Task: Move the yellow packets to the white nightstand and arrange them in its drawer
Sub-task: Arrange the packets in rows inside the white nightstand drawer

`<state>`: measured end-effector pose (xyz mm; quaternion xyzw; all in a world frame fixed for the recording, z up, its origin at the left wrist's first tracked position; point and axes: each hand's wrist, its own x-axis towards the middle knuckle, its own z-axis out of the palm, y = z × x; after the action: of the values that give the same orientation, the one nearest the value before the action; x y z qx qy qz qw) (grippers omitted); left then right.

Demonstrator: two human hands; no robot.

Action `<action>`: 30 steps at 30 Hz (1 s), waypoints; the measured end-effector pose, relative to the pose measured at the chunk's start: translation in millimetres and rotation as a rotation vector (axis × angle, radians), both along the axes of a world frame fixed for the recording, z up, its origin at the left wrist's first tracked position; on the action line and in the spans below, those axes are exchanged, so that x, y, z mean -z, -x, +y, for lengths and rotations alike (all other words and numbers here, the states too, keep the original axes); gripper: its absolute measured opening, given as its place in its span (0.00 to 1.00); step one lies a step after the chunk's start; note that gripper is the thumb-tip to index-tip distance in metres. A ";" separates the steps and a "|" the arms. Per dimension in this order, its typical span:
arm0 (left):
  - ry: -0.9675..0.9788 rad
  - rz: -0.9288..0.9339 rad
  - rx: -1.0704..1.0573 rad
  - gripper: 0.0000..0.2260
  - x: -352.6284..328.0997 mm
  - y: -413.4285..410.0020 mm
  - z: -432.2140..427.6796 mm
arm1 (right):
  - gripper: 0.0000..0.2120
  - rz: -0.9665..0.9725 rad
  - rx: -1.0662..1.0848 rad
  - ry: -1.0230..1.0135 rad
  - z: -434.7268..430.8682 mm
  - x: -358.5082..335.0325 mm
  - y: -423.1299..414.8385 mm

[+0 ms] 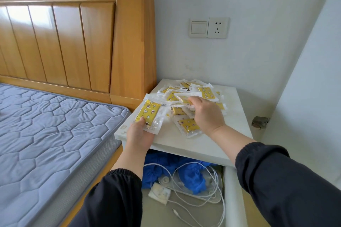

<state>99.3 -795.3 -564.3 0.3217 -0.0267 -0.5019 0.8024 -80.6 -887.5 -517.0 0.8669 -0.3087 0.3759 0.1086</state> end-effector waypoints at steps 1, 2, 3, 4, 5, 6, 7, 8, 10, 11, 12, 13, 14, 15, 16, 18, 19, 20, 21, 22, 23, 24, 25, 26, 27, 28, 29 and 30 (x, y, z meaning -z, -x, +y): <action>0.002 0.003 0.005 0.17 -2.4 4.2 5.7 | 0.13 -0.040 -0.012 0.013 3.7 -0.7 7.5; 0.002 -0.009 0.014 0.16 -7.2 10.7 14.5 | 0.15 -0.071 -0.014 0.021 7.6 -1.1 16.1; -0.002 -0.029 0.025 0.15 -10.9 16.5 23.5 | 0.18 -0.102 -0.009 0.016 12.1 -1.7 24.3; -0.006 -0.055 0.044 0.15 -14.1 22.3 33.1 | 0.21 -0.156 0.003 0.010 16.4 -1.4 32.2; -0.011 -0.078 0.066 0.15 -14.2 27.2 41.3 | 0.22 -0.222 0.021 -0.022 21.2 -0.3 38.9; -0.030 -0.100 0.086 0.15 -15.6 32.5 50.4 | 0.21 -0.303 0.034 -0.064 28.2 0.3 44.1; -0.055 -0.126 0.116 0.13 -16.9 38.4 59.4 | 0.19 -0.377 0.043 -0.113 36.6 1.4 48.6; -0.086 -0.160 0.145 0.11 -18.8 44.8 69.0 | 0.17 -0.431 0.043 -0.127 46.8 3.2 52.3; -0.135 -0.242 0.237 0.09 -22.6 58.6 87.6 | 0.15 -0.466 0.024 -0.055 71.3 9.6 59.2; -0.169 -0.285 0.294 0.09 -23.5 65.1 97.4 | 0.15 -0.476 -0.006 -0.018 85.4 14.9 63.4; -0.218 -0.329 0.339 0.09 -22.0 70.2 106.5 | 0.14 -0.475 -0.040 0.013 99.8 22.6 67.3; -0.270 -0.357 0.383 0.08 -18.8 74.0 114.8 | 0.14 -0.457 -0.085 0.027 114.9 31.5 71.3; -0.316 -0.366 0.428 0.08 -13.6 75.5 122.6 | 0.15 -0.431 -0.135 0.021 129.2 41.1 75.2; -0.350 -0.359 0.474 0.09 -7.5 76.3 130.1 | 0.16 -0.396 -0.185 0.006 142.6 51.7 78.7; -0.377 -0.347 0.500 0.10 -0.7 76.0 136.8 | 0.17 -0.348 -0.229 -0.004 154.3 62.8 82.2; -0.400 -0.307 0.488 0.12 13.5 72.7 148.2 | 0.18 -0.244 -0.301 -0.031 172.9 83.4 88.1; -0.420 -0.289 0.471 0.11 20.2 70.5 152.6 | 0.18 -0.207 -0.321 -0.049 179.2 91.9 90.2; -0.444 -0.277 0.467 0.10 25.4 69.4 157.1 | 0.17 -0.175 -0.329 -0.062 183.6 99.3 91.7; -0.468 -0.258 0.476 0.09 29.4 68.6 160.6 | 0.17 -0.146 -0.334 -0.063 187.0 104.9 92.7; -0.475 -0.237 0.494 0.10 31.0 69.4 163.9 | 0.17 -0.116 -0.335 -0.058 189.7 108.3 93.1; -0.465 -0.218 0.521 0.11 31.3 70.6 165.3 | 0.16 -0.093 -0.339 -0.054 190.8 110.9 92.6; -0.453 -0.212 0.544 0.14 31.8 71.0 165.6 | 0.16 -0.077 -0.339 -0.065 191.3 111.2 91.7; -0.431 -0.220 0.572 0.17 31.9 71.9 165.9 | 0.16 -0.067 -0.339 -0.082 191.1 112.2 90.6; -0.419 -0.245 0.598 0.19 33.1 72.2 165.8 | 0.16 -0.055 -0.341 -0.114 191.3 112.1 90.1; -0.416 -0.274 0.622 0.20 32.7 73.4 166.3 | 0.16 -0.044 -0.346 -0.145 191.2 112.5 90.0; -0.426 -0.313 0.632 0.17 32.2 74.6 166.3 | 0.15 -0.016 -0.354 -0.174 191.2 113.7 91.0; -0.440 -0.347 0.630 0.14 33.0 74.8 166.0 | 0.14 0.019 -0.366 -0.203 190.6 116.2 91.8; -0.462 -0.381 0.618 0.13 33.8 74.9 165.7 | 0.18 0.065 -0.378 -0.262 191.2 117.1 92.3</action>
<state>24.4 -629.6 -598.1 0.5566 -0.1564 -0.6431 0.5022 -172.9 -696.3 -634.1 0.9277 -0.1832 0.3181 -0.0672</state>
